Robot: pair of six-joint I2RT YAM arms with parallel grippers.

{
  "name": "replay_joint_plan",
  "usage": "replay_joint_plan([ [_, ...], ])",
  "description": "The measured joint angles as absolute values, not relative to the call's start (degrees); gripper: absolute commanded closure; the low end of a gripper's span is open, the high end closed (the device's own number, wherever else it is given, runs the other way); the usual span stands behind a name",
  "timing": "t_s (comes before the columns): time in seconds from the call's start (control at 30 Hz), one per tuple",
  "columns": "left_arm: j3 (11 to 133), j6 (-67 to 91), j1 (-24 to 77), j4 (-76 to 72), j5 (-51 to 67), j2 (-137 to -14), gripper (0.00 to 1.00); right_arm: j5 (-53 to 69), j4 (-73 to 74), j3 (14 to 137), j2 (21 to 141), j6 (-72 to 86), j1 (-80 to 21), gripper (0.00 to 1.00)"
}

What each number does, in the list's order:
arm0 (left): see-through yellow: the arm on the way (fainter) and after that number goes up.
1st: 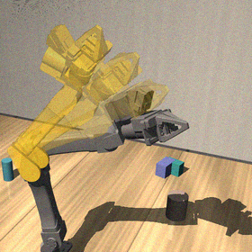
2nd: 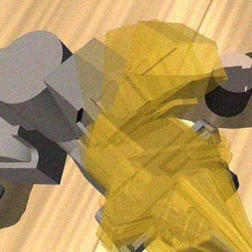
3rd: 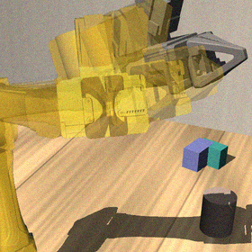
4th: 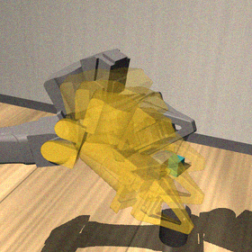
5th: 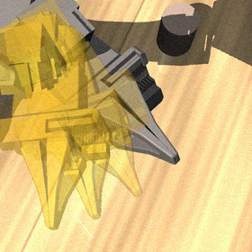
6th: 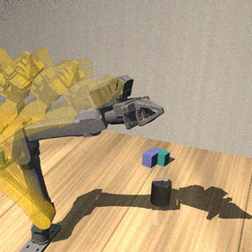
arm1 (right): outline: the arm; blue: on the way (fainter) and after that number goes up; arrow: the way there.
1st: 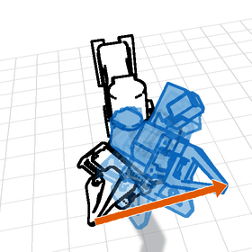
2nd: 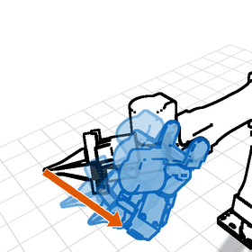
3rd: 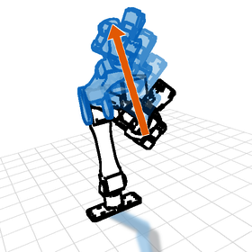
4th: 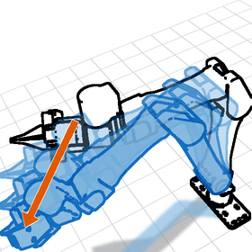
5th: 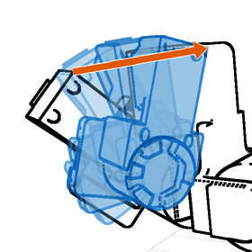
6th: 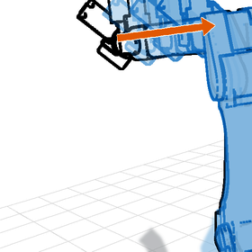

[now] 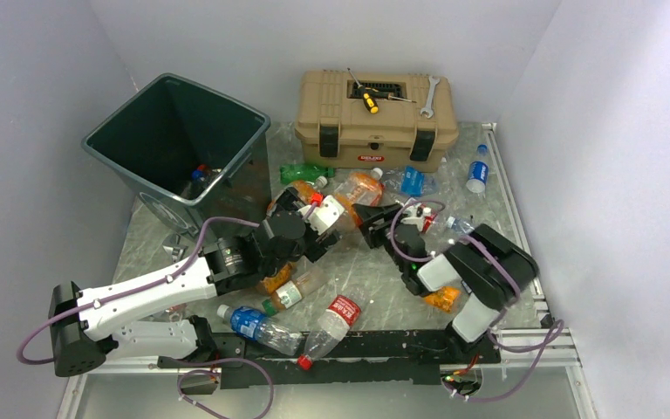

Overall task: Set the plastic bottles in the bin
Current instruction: Pick up the plastic bottle at the center of the board.

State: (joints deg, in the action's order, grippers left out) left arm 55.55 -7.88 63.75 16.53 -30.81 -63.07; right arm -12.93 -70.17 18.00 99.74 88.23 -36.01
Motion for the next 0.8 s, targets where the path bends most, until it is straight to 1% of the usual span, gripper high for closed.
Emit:
replay_joint_plan([
  [0.13, 55.5, -7.9, 63.8, 16.5, -31.1, -63.0, 0.00, -11.6, -60.2, 17.6, 86.3, 79.0, -35.1, 1.00],
  [0.23, 55.5, -7.9, 63.8, 16.5, -31.4, -62.7, 0.01, -10.4, -48.2, 19.5, 75.1, 69.2, -34.9, 1.00],
  [0.37, 55.0, -7.8, 63.9, 15.7, -31.3, -59.9, 0.01, -6.9, -29.2, 26.6, 63.5, 54.5, -35.4, 1.00],
  [0.5, 53.3, -6.9, 63.9, 13.5, -30.0, -52.9, 0.01, -4.9, -13.1, 31.8, 52.9, 41.1, -38.2, 1.00],
  [0.67, 56.4, -4.7, 64.0, 12.6, -25.5, -48.6, 0.00, -2.4, 1.4, 35.8, 44.0, 28.3, -43.0, 1.00],
  [0.8, 61.1, -1.7, 64.0, 12.9, -18.8, -48.3, 0.00, 2.1, 7.2, 35.9, 38.2, 21.6, -47.4, 1.00],
])
